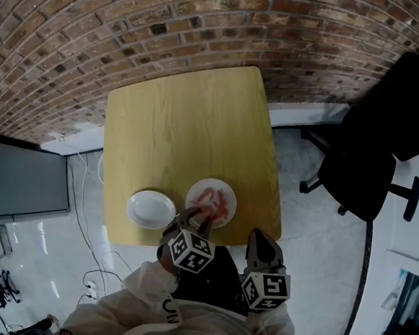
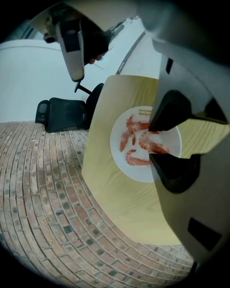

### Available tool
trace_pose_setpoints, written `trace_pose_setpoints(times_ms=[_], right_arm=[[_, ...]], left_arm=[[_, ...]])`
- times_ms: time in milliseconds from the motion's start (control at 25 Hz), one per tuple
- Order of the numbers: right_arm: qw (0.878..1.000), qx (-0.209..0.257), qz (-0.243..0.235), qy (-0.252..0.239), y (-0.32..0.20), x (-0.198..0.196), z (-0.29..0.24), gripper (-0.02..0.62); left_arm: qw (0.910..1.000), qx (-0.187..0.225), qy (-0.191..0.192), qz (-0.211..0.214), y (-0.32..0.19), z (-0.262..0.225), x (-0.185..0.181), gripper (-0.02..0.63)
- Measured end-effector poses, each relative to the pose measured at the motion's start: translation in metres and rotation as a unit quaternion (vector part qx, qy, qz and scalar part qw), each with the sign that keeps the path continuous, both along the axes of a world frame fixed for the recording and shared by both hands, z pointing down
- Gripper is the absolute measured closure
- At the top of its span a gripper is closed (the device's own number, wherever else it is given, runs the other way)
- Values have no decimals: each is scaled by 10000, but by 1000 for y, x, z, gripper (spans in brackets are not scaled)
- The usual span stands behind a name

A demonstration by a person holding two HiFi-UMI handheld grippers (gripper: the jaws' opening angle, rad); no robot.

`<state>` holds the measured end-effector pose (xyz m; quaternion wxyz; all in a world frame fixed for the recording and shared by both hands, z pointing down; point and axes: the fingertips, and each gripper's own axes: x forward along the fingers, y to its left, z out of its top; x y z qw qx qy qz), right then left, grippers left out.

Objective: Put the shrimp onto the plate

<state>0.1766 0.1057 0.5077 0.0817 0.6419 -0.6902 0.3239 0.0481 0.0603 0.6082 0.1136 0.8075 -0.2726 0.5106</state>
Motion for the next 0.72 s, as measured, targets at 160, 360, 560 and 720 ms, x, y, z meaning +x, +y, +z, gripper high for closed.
trace_pose_setpoints(times_ms=[160, 360, 560, 720], right_arm=[[10000, -25, -7, -20, -1, 2, 2, 572], [10000, -19, -29, -45, -4, 4, 3, 572], [10000, -38, -76, -40, -5, 3, 3, 572], [9999, -40, -99, -45, -4, 3, 4, 572]], left_arm=[[10000, -31, 24, 5, 0, 0, 4, 446], [9999, -84, 110, -31, 1, 1, 7, 446], [9996, -158, 215, -118, 2, 0, 8, 446], [9988, -204, 348, -283, 2, 0, 7, 446]])
